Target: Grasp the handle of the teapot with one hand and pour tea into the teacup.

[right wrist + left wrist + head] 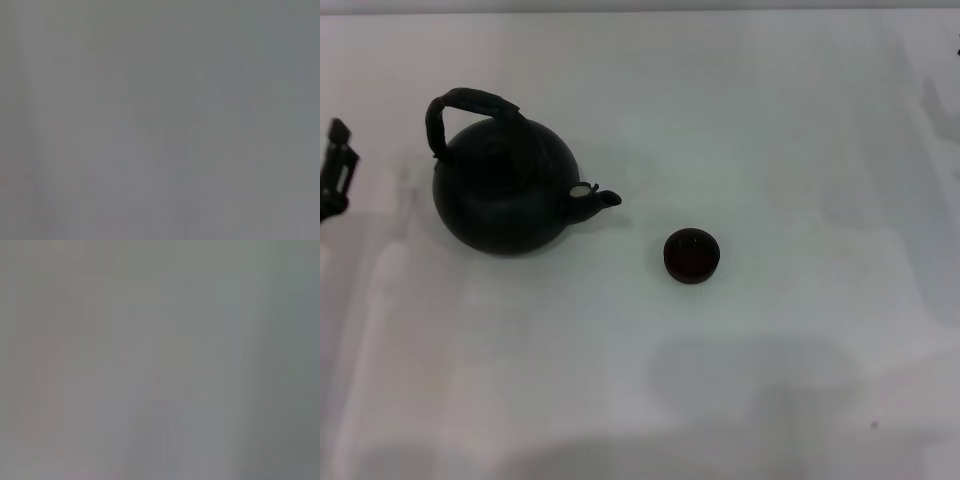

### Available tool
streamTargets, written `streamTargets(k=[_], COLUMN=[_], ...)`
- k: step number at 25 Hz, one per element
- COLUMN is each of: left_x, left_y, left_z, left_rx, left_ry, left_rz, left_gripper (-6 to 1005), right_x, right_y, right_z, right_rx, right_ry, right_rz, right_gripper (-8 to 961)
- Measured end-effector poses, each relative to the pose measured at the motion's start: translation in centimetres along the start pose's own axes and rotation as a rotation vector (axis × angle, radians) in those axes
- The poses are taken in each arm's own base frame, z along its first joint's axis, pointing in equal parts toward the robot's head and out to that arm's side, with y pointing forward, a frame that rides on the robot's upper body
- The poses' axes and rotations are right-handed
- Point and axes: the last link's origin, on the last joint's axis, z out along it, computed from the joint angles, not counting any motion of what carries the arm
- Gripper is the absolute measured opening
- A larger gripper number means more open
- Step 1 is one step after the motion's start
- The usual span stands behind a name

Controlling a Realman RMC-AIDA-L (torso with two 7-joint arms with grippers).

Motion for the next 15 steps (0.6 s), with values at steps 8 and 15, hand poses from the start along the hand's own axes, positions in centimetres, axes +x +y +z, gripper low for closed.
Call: streamTargets(k=[8,15], left_x=[0.8,0.7], left_y=[-0.9,-1.0], left_z=[2.0,3.1], left_rx=[0.031,0.023], left_ry=[0.026,0.003], left_rz=[0.022,0.029], left_gripper=[700,700], right_x=[0.4,0.5], right_y=[-0.2,-0.3], right_z=[-0.6,-0.6], right_rx=[0.012,0.015], right_ry=[0.009,0.009], right_rz=[0.015,0.020], right_gripper=[784,784])
